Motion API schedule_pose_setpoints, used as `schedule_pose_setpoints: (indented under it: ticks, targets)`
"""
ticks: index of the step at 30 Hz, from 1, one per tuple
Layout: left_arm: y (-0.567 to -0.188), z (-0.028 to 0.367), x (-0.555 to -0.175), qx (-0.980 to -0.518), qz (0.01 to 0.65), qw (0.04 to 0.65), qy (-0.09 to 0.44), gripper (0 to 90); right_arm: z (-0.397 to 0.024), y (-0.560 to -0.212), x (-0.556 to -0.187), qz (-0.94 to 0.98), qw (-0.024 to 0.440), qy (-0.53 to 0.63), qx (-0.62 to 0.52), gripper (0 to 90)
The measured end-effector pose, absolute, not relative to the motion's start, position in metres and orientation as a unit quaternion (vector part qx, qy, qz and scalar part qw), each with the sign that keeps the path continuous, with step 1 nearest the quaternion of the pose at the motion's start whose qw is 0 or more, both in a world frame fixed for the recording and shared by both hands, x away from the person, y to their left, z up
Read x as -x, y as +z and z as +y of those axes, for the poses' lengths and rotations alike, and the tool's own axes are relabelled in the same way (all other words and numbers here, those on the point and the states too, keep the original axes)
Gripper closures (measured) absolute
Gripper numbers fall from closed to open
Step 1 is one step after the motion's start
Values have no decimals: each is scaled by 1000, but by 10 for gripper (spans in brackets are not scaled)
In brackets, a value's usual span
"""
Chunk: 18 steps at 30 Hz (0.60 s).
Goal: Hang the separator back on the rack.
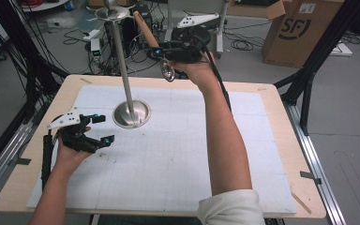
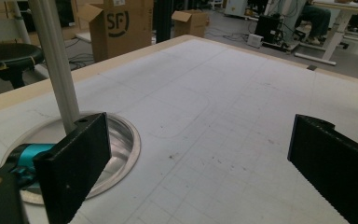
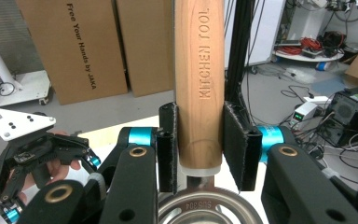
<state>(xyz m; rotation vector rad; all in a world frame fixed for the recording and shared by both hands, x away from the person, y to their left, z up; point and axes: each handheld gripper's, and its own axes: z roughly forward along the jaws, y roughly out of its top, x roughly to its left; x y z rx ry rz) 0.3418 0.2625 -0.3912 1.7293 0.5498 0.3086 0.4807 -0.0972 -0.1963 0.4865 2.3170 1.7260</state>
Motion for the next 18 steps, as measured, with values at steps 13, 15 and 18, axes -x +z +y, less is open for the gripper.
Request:
schedule_pose_setpoints:
  ticks: [13,15,18]
  targets:
    - [-391,262,-341,-748,237,606,133,64,-82,-202,-483,796,104,573,-165,678]
    - [-391,262,-341,-747,237,607,133,64,-80,-202,-484,796,104,573,-164,678]
    - [-391,262,-341,-747,237,607,133,64,-75,-203,-485,803,98,563,-166,677]
